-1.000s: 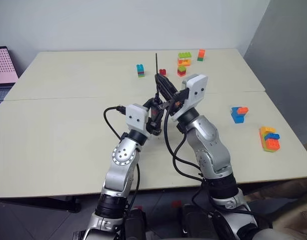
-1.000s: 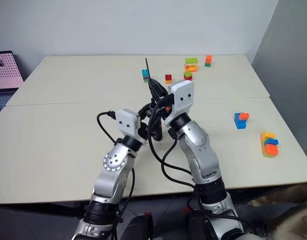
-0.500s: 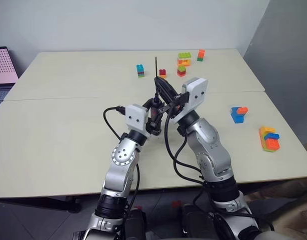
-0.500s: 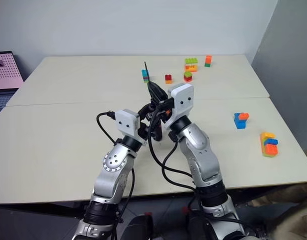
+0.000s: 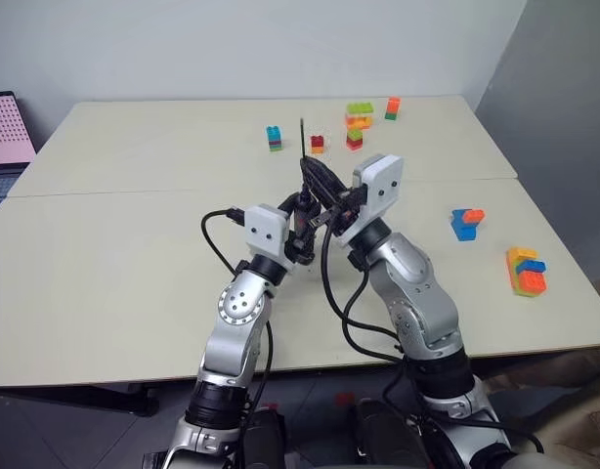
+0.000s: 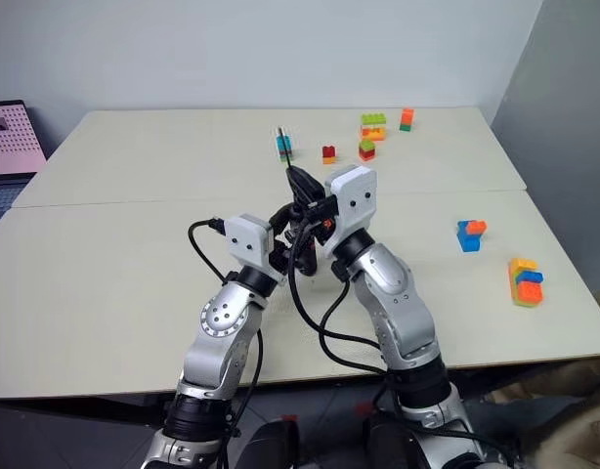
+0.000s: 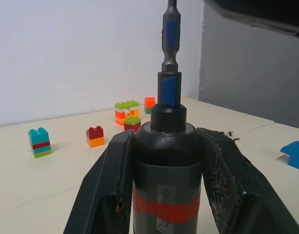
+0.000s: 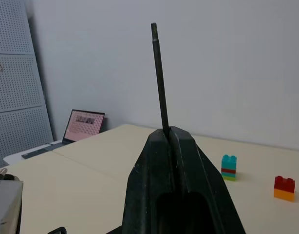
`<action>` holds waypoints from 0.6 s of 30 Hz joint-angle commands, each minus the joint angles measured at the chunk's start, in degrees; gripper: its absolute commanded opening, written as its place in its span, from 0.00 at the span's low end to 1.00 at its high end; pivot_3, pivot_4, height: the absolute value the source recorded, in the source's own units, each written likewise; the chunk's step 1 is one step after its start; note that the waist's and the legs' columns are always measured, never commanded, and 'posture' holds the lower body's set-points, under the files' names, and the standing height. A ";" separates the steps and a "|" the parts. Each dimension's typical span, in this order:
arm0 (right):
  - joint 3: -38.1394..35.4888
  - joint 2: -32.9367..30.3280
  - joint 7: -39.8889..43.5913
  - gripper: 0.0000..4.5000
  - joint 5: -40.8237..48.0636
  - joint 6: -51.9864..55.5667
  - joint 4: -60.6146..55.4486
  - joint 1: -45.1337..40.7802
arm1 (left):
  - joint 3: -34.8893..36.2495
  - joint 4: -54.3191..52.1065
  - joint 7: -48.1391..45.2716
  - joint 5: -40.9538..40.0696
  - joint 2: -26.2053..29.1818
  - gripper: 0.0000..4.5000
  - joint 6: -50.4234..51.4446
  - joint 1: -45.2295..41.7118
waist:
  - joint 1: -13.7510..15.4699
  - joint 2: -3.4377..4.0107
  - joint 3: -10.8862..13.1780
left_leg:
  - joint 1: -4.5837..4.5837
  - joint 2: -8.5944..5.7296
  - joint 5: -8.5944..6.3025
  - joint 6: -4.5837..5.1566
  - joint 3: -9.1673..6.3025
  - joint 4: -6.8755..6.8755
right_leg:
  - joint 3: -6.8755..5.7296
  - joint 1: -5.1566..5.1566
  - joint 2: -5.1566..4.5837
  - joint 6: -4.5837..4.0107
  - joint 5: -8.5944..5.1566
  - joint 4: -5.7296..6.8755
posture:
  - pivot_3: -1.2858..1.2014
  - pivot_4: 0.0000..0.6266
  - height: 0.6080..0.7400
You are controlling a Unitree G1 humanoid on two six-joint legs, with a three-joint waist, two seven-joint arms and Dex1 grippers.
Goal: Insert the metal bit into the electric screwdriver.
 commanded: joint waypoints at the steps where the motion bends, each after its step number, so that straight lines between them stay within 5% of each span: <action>1: -1.32 -0.67 -0.13 0.00 2.57 6.99 -2.62 -1.03 | -0.28 -1.28 0.12 0.42 -0.01 0.36 0.41 0.29 | 0.01 0.00 0.00 | 0.00 0.00 0.00 0.00 0.01 0.00 | 0.01 0.00 0.00 0.00 0.00 0.00 | 0.52 0.24 1.00; 18: -0.55 -5.55 1.09 0.00 3.14 12.89 -7.06 -0.54 | -0.07 -1.46 0.36 0.42 0.07 0.36 0.51 0.55 | -0.04 0.00 0.00 | -0.01 0.00 0.00 0.00 0.01 -0.01 | 0.01 -0.01 0.00 -0.17 -0.10 -0.04 | 0.52 0.24 1.00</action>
